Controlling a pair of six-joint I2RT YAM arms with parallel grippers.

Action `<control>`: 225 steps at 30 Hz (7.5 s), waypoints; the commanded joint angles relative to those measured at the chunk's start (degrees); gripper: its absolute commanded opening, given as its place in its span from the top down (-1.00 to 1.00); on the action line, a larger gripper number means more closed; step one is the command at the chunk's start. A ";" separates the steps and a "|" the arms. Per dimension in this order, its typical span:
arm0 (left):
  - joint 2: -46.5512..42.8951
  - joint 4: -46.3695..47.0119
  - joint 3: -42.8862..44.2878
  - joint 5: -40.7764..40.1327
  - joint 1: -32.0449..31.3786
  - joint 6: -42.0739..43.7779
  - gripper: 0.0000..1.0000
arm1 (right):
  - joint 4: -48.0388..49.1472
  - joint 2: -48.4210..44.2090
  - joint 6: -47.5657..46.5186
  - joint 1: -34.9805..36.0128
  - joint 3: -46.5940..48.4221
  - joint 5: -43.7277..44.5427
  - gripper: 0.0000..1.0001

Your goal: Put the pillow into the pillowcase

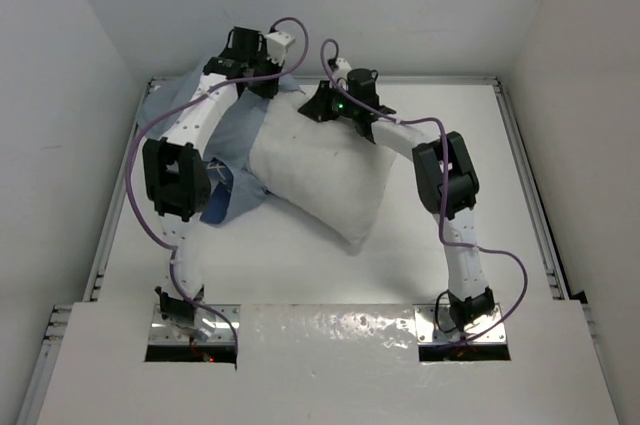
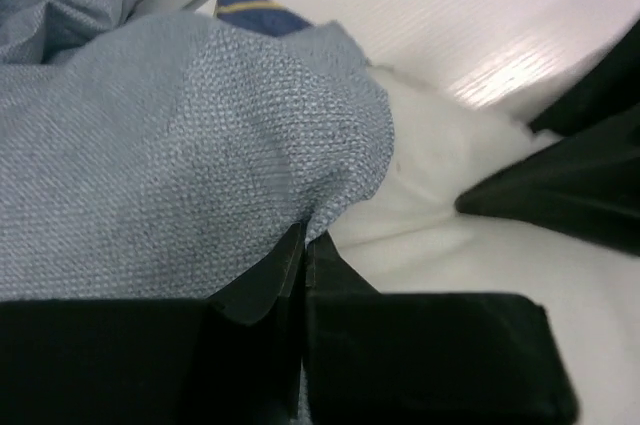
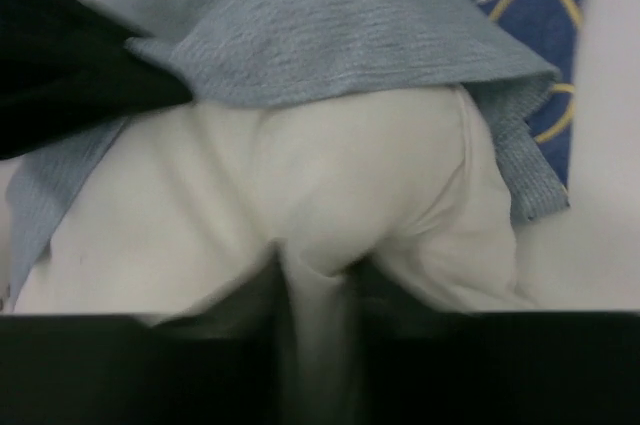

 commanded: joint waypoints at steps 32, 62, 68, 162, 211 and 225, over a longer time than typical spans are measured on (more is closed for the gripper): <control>-11.46 -22.13 3.09 38.42 11.94 14.88 -0.81 | 23.62 -21.65 9.99 14.44 -26.92 30.72 -0.44; -34.23 -6.29 -46.31 13.27 41.75 11.79 -0.15 | -20.80 -32.63 -23.10 23.04 -26.93 19.01 1.00; -34.32 -7.27 -48.07 10.03 42.28 17.07 -0.37 | -16.47 -33.52 -18.25 20.51 -27.54 27.69 1.00; -24.65 -16.24 -51.76 30.59 42.11 44.23 1.00 | -15.42 -25.78 -29.93 11.36 -36.42 22.14 -0.59; -30.11 -3.91 -6.25 40.68 40.62 -21.52 1.00 | 35.49 -36.15 55.94 2.39 -20.28 -0.95 1.00; -30.11 -4.00 9.15 23.02 40.35 -25.66 1.00 | 30.91 -34.48 62.79 -2.96 4.04 1.15 1.00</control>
